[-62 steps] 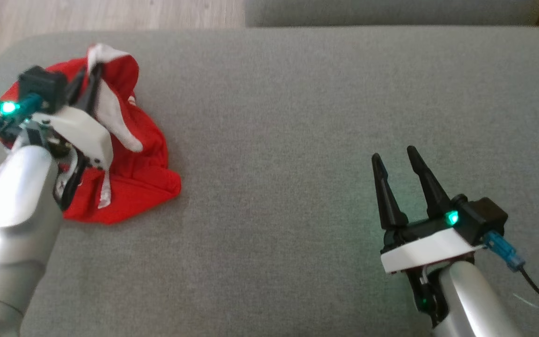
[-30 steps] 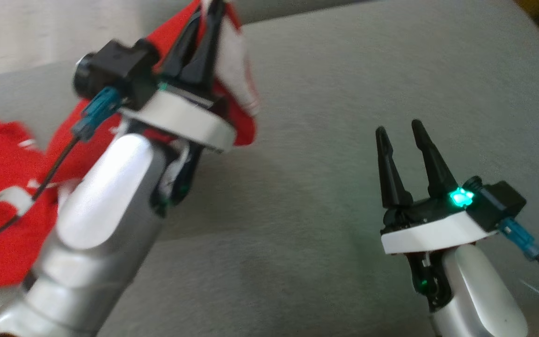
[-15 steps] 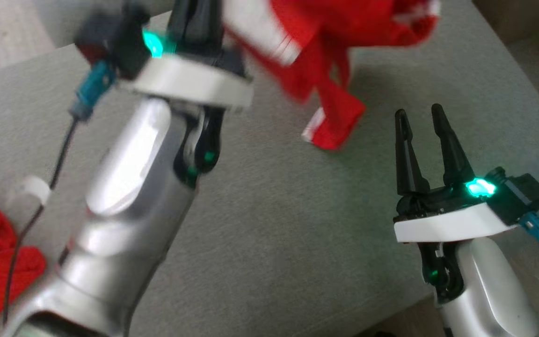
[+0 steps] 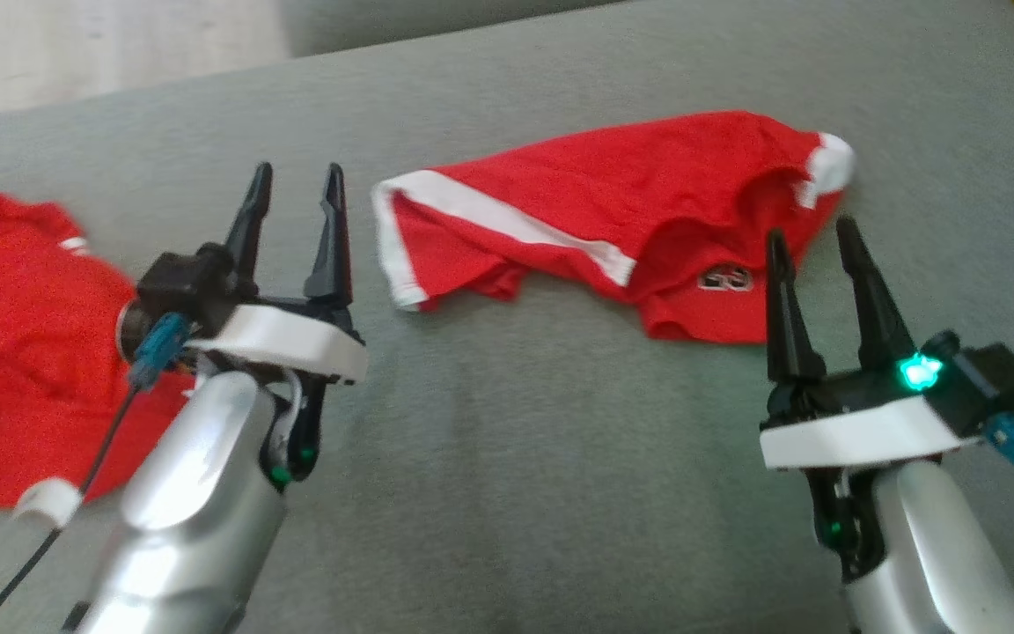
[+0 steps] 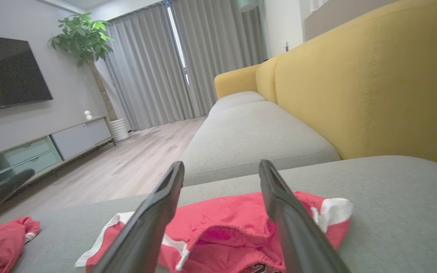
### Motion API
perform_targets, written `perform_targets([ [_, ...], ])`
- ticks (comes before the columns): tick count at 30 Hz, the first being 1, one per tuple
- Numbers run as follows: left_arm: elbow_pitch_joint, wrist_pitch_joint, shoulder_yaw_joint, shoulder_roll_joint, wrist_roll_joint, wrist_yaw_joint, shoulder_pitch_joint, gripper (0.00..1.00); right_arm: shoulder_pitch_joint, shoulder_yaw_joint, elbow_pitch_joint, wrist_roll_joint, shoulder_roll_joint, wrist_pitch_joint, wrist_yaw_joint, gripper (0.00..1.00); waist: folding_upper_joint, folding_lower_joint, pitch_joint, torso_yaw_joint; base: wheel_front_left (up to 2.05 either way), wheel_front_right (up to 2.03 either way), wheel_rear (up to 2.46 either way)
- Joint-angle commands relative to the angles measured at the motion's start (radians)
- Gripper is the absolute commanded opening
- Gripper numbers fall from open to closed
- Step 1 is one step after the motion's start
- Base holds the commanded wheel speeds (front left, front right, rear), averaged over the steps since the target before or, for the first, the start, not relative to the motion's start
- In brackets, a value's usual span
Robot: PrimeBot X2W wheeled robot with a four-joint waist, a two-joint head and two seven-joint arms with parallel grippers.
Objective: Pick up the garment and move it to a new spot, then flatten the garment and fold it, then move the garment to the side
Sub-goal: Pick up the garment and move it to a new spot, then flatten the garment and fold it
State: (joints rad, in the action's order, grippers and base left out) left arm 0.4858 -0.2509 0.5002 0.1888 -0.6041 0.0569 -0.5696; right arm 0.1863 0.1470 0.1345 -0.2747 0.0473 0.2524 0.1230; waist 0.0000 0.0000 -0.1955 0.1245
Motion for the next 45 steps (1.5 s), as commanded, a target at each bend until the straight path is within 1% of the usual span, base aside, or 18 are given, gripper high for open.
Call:
perform_targets([
  [1,-0.051,-0.01,-0.052,0.036,0.023,-0.003,-0.003,1.0,0.0,0.015,-0.027,0.009,0.003,0.009,0.008,1.0,0.0,0.0,0.031,-0.055,0.0,0.0,0.0],
  [6,-0.195,-0.011,-0.116,0.068,0.138,-0.009,0.135,1.0,-0.029,-0.002,-0.011,0.039,0.003,0.009,0.008,1.0,0.0,0.0,0.07,-0.124,0.0,0.0,0.0],
  [9,-0.27,-0.011,-0.155,0.07,0.187,-0.009,0.244,1.0,-0.043,-0.002,0.003,0.052,0.003,0.009,0.008,1.0,0.0,0.0,0.088,-0.147,0.0,0.0,0.0],
  [12,-0.329,-0.011,-0.193,0.039,0.213,-0.007,0.358,1.0,-0.06,-0.003,0.02,0.058,0.003,0.009,0.008,1.0,0.0,0.0,0.104,-0.159,0.0,0.0,0.0],
  [14,-0.357,-0.011,-0.211,0.008,0.227,-0.009,0.42,1.0,-0.071,-0.007,0.032,0.059,0.003,0.009,0.008,1.0,0.0,0.0,0.113,-0.167,0.0,0.0,0.0],
  [17,-0.384,-0.011,-0.25,-0.041,0.247,-0.017,0.472,1.0,-0.081,-0.015,0.046,0.057,0.003,0.009,0.008,1.0,0.0,0.0,0.115,-0.179,0.0,0.0,0.0],
  [20,-0.399,-0.011,-0.274,-0.073,0.273,-0.037,0.481,1.0,-0.078,-0.021,0.06,0.058,0.003,0.009,0.008,1.0,0.0,0.0,0.109,-0.198,0.0,0.0,0.0],
  [26,-0.387,-0.011,-0.3,-0.1,0.318,-0.084,0.462,1.0,-0.019,-0.04,0.143,0.077,0.003,0.009,0.008,1.0,0.0,0.0,0.073,-0.239,0.0,0.0,0.0],
  [30,-0.37,-0.011,-0.305,-0.117,0.333,-0.109,0.454,1.0,0.039,-0.055,0.272,0.073,0.003,0.009,0.008,1.0,0.0,0.0,0.048,-0.272,0.0,0.0,0.0],
  [34,-0.357,-0.011,-0.305,-0.128,0.341,-0.122,0.447,1.0,0.102,-0.059,0.4,0.04,0.003,0.009,0.008,1.0,0.0,0.0,0.036,-0.3,0.0,0.0,0.0],
  [38,-0.35,-0.011,-0.309,-0.134,0.346,-0.13,0.444,1.0,0.156,-0.054,0.496,0.018,0.003,0.009,0.008,1.0,0.0,0.0,0.03,-0.316,0.0,0.0,0.0],
  [41,-0.349,-0.011,-0.312,-0.135,0.348,-0.133,0.443,1.0,0.179,-0.049,0.529,0.009,0.003,0.009,0.008,1.0,0.0,0.0,0.027,-0.321,0.0,0.0,0.0],
  [42,-0.349,-0.011,-0.314,-0.136,0.349,-0.134,0.443,1.0,0.19,-0.048,0.539,0.008,0.003,0.009,0.008,0.85,0.0,0.0,0.027,-0.322,0.0,0.0,0.0],
  [43,-0.348,-0.011,-0.315,-0.137,0.35,-0.135,0.443,1.0,0.2,-0.05,0.543,0.007,0.003,0.009,0.008,0.27,0.0,0.0,0.026,-0.323,0.0,0.0,0.0],
  [44,-0.348,-0.011,-0.317,-0.137,0.35,-0.136,0.444,1.0,0.209,-0.057,0.538,0.011,0.003,0.009,0.008,0.0,0.0,0.0,0.026,-0.322,0.0,0.0,0.0],
  [45,-0.348,-0.011,-0.319,-0.137,0.351,-0.136,0.444,1.0,0.214,-0.066,0.529,0.013,0.003,0.009,0.008,0.0,0.0,0.0,0.026,-0.321,0.0,0.0,0.0],
])
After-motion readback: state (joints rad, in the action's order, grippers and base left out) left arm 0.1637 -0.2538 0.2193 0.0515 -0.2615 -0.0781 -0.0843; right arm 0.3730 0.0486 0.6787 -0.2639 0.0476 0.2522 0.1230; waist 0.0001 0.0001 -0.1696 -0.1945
